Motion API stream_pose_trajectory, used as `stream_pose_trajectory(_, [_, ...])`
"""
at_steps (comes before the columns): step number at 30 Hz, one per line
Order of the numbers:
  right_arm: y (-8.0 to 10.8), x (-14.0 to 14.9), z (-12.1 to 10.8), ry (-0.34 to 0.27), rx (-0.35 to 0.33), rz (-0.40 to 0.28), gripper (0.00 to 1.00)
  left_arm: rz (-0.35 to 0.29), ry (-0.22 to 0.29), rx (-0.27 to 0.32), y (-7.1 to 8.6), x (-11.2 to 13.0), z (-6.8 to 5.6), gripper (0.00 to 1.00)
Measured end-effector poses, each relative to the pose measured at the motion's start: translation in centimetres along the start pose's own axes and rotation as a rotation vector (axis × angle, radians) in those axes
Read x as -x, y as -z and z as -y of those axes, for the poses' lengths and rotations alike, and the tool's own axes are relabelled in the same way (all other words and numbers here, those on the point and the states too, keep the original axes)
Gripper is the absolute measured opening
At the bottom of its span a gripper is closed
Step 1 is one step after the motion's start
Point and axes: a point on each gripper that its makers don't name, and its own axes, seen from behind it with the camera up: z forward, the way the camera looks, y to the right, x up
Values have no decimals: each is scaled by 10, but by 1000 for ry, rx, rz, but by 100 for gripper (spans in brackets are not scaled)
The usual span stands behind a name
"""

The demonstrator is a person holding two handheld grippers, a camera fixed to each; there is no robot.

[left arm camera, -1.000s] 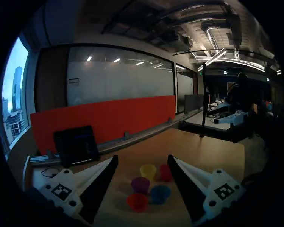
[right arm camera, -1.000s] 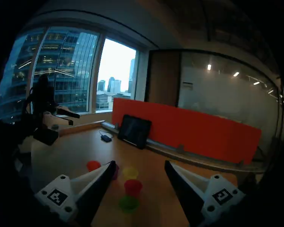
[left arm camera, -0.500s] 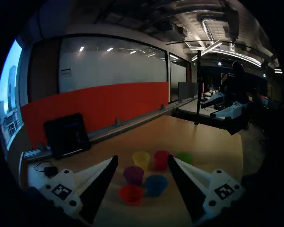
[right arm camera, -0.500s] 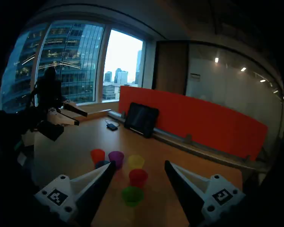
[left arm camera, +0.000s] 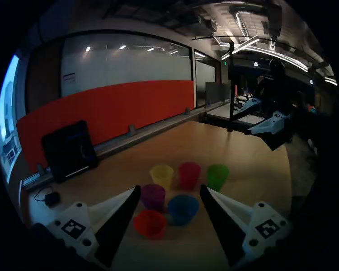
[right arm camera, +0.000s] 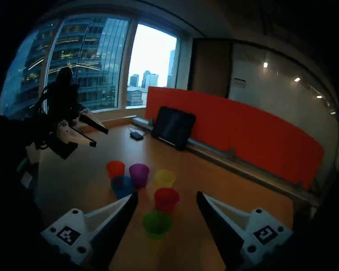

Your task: Pour water

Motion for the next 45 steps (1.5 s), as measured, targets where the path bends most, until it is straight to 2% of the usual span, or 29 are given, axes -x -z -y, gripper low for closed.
stream_pose_trajectory(11, [-21,32,3,-4,-40,68,100,65,-3,48,-24,27,-5,97])
stream_pose_trajectory(26, [-43,81,9,-7,-83,163,100,161,-51,103,-48,67,-20,97])
stream_pose_trajectory(36, [-50,102,15,4,-103,206,100,213,-77,138,-60,82,-23,97])
stream_pose_trajectory(45, [-59,113,22,9,-122,227,100,256,-108,164,-72,86,-27,97])
